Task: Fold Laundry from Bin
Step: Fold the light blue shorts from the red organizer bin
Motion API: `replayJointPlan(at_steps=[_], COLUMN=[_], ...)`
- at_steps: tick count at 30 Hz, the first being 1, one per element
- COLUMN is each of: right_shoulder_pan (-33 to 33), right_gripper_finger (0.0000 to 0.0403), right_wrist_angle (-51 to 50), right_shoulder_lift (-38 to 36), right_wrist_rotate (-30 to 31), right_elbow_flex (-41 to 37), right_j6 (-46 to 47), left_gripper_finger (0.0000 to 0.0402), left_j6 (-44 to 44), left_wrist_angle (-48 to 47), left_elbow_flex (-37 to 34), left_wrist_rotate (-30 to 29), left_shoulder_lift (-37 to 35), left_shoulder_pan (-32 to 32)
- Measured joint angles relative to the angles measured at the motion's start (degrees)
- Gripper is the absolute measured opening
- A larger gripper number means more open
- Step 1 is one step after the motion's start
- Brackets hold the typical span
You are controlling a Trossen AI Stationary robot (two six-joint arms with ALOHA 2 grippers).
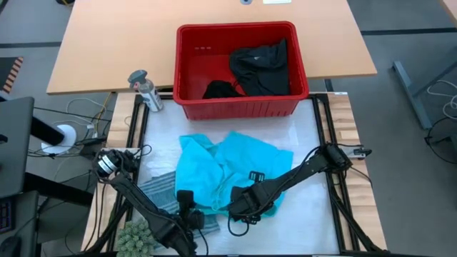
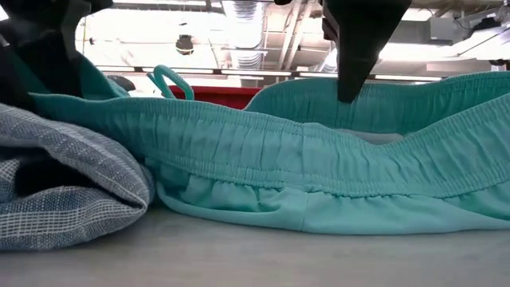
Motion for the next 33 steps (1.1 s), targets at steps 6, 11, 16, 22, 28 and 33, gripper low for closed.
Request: replayJointPlan(at_steps=[6,11,16,22,28,33], right_shoulder_pan=[-0.02,-0.02,-0.02,-0.02,-0.02,-0.02], right_gripper_finger=[0.002,0.002,0.002,0.002,0.002,0.002], right_wrist_angle=[0.3,0.42,0.74,1.32,2.51,2.54], right_shoulder_lift=[0.0,0.0,0.0,0.0,0.0,0.0], right_wrist_rotate=[-0.04,-0.04,-0.07,-0.07,-0.57,-1.09], right_elbow_flex=[0.0,0.0,0.0,0.0,0.0,0.0], right_j6=[-0.38,-0.59,-0.6,-0.64,-1.45,-1.44], left_gripper_finger=[0.0184,0.0184,0.0184,0.0184,0.0184,0.0181], left_j6=[0.3,0.92,1.44,0.56,2.79,2.94], left_wrist_angle=[-2.42,-8.62,-10.89,-10.84,-5.51,-3.26], left_elbow_flex=[0.81,0.81,0.81,0.81,-0.02,-0.52], left_wrist_rotate=[3.62,3.81,5.94,2.01,0.93,0.46], left_shoulder_lift=[0.0,0.0,-0.55,-2.92,-3.1,-3.1], left_shoulder_pan=[-0.19,-1.02,-2.35,-3.34,-3.15,-3.15])
